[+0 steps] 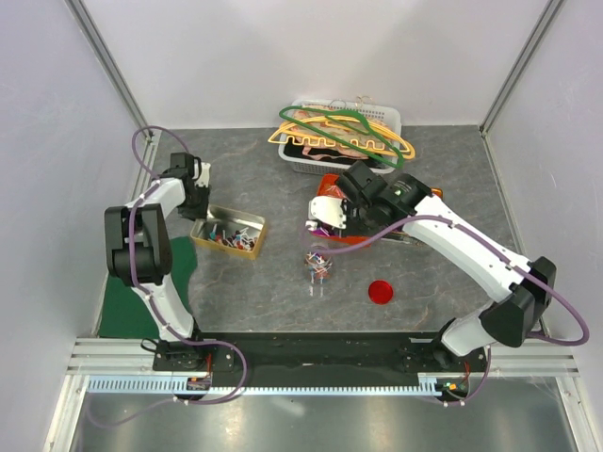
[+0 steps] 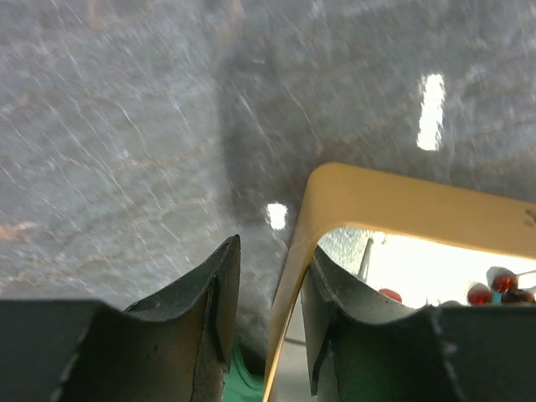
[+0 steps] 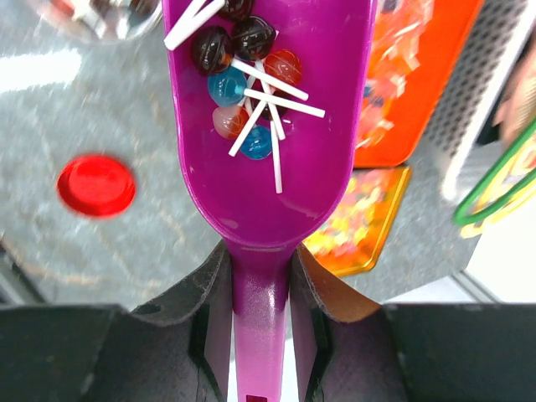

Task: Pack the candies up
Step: Place the fake candies in the packing bottle.

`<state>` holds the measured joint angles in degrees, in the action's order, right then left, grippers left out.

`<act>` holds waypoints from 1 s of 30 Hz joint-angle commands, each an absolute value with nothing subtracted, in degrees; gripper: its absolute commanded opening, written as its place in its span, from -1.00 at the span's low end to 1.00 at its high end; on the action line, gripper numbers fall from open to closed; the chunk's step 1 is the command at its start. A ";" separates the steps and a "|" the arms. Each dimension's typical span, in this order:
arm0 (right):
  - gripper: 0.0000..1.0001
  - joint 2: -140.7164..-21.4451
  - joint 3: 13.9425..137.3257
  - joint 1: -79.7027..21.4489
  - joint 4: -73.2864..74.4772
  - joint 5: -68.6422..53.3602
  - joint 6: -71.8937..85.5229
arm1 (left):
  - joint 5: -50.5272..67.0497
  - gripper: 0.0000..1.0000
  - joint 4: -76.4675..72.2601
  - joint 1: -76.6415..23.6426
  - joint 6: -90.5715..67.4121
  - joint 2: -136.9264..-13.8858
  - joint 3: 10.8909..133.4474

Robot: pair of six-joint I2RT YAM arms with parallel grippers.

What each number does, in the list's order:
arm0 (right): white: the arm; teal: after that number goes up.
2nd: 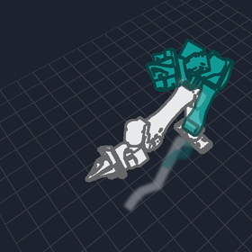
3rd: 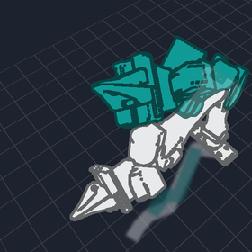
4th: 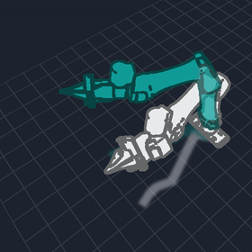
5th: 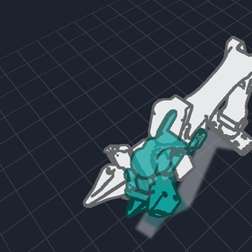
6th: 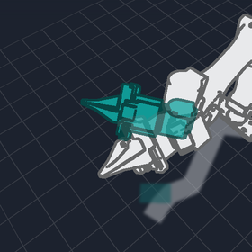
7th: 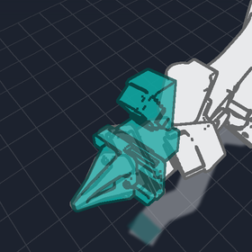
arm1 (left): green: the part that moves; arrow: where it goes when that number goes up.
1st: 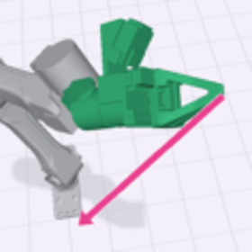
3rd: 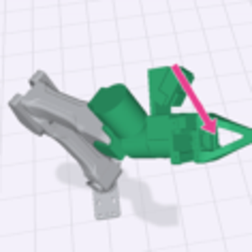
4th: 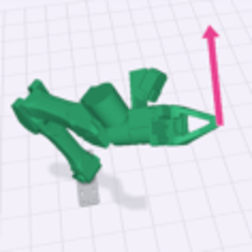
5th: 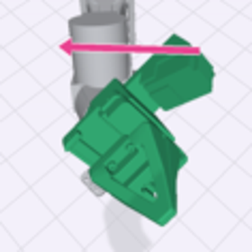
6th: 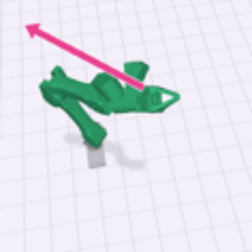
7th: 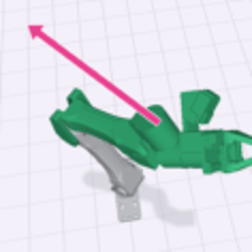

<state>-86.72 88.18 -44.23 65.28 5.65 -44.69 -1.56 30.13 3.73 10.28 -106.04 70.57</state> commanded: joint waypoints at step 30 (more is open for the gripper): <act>-1.00 -83.41 85.08 -50.80 76.82 14.68 -44.74 | 10.37 0.32 38.85 6.15 10.19 -101.52 82.35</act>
<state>-83.55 84.77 -49.56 75.55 12.56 -45.84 8.16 37.76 6.09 10.26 -105.30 81.17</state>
